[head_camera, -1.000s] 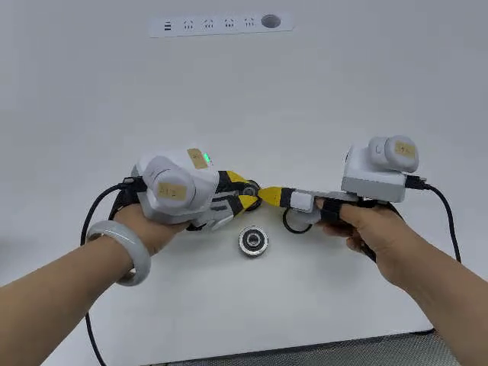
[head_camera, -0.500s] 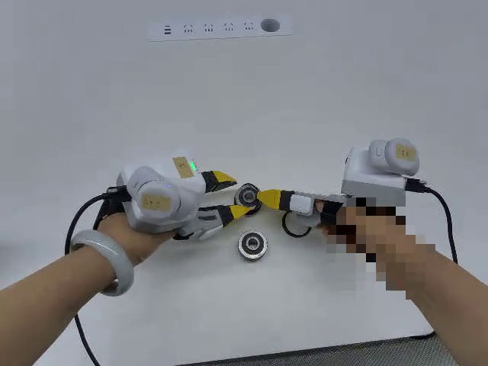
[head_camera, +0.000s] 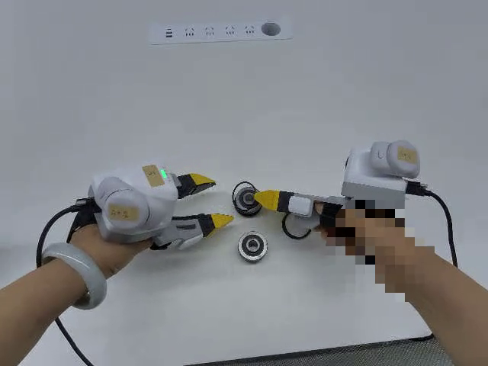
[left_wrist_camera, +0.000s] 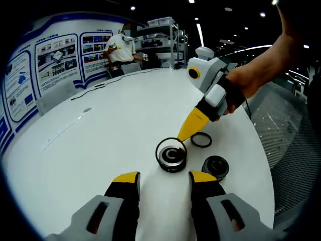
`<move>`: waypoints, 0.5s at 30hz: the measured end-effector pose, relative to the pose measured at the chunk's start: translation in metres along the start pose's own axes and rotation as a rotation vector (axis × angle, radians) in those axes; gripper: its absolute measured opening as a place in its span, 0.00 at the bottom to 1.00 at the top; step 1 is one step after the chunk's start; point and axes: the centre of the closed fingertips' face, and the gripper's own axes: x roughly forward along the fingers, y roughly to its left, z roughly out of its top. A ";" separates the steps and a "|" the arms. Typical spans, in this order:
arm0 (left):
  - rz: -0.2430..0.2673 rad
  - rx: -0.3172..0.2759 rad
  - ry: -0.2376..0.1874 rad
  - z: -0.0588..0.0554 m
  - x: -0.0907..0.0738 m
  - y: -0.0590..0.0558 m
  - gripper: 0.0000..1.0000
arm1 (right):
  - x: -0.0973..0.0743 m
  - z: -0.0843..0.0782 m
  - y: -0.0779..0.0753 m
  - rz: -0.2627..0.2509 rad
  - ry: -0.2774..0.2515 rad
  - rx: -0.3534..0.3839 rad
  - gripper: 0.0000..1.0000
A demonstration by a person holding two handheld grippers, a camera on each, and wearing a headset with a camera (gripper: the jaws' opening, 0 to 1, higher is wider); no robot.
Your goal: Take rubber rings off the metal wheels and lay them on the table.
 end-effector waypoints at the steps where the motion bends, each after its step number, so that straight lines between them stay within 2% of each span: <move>1: 0.000 -0.002 -0.002 0.000 -0.001 0.000 0.42 | -0.001 0.000 0.000 0.000 -0.001 0.000 0.02; 4: -0.004 -0.010 -0.030 0.004 -0.004 -0.003 0.48 | -0.006 0.001 0.003 0.006 -0.013 0.006 0.02; 9: -0.012 -0.015 -0.038 0.004 -0.007 -0.006 0.53 | -0.017 0.002 0.003 0.011 -0.034 0.021 0.02; 15: -0.008 -0.036 -0.047 0.001 -0.010 -0.005 0.58 | -0.037 -0.003 0.001 -0.007 -0.057 0.042 0.02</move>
